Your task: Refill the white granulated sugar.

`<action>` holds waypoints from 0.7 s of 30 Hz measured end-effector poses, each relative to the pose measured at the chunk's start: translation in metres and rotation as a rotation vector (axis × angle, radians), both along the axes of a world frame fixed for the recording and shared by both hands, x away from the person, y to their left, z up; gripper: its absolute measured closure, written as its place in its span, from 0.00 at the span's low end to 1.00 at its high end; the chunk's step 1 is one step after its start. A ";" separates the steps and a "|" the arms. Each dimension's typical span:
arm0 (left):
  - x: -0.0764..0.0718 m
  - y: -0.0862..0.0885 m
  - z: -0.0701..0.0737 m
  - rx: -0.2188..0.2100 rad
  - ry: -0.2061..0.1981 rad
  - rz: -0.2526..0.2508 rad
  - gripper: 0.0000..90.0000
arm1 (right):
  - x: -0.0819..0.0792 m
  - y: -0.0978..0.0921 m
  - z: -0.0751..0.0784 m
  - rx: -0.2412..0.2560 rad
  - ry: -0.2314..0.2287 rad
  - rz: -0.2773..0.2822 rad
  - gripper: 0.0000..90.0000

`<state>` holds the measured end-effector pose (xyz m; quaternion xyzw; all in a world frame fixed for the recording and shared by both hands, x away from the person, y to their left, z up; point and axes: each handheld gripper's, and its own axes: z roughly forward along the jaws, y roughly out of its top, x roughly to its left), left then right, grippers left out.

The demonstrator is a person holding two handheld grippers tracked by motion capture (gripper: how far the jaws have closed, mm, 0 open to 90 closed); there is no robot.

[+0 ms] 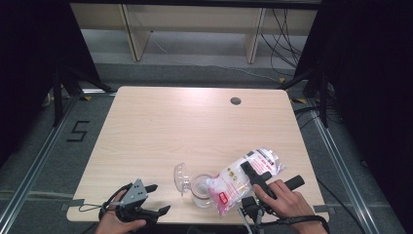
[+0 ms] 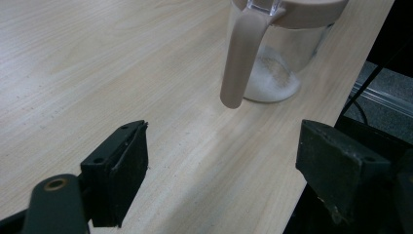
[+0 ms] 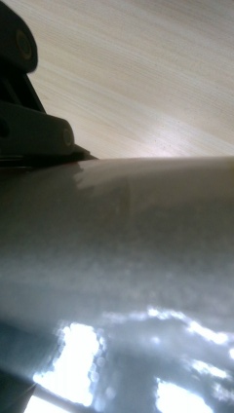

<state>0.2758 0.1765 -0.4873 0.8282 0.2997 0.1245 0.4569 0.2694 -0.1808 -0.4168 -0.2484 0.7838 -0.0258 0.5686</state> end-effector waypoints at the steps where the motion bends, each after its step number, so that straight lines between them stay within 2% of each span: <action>1: 0.000 0.000 -0.001 -0.010 0.001 -0.002 0.21 | 0.000 0.000 -0.001 0.001 -0.003 0.006 0.60; 2: 0.000 0.000 0.001 0.013 0.001 -0.004 0.21 | 0.001 0.000 -0.001 -0.002 -0.002 0.009 0.60; 5: 0.000 0.000 0.000 -0.001 0.012 -0.004 0.21 | 0.002 0.000 -0.001 -0.008 0.000 0.018 0.60; 6: 0.001 0.000 0.001 0.006 0.000 -0.005 0.21 | 0.001 -0.001 -0.002 0.006 0.007 -0.005 0.60; 9: 0.001 0.001 0.001 0.004 0.000 -0.009 0.21 | 0.001 -0.001 -0.002 0.009 0.001 0.005 0.60; 10: 0.000 0.000 -0.001 -0.018 0.016 0.011 0.21 | 0.001 -0.001 -0.002 0.009 0.006 0.000 0.60; 13: 0.001 0.001 0.000 -0.008 0.020 0.002 0.21 | 0.002 0.000 -0.002 0.004 0.010 0.016 0.60; 14: 0.001 0.001 0.001 -0.003 0.024 -0.001 0.21 | 0.001 0.000 -0.003 0.004 0.007 0.004 0.60; 17: 0.000 0.000 -0.001 -0.013 0.014 0.013 0.21 | 0.001 0.000 -0.003 0.011 0.010 0.007 0.60; 18: 0.000 0.000 -0.001 -0.007 0.011 0.010 0.21 | 0.002 0.000 -0.002 0.006 0.002 0.026 0.60; 21: 0.001 0.000 0.000 0.004 0.018 0.003 0.21 | 0.002 0.000 -0.001 -0.006 0.008 0.016 0.60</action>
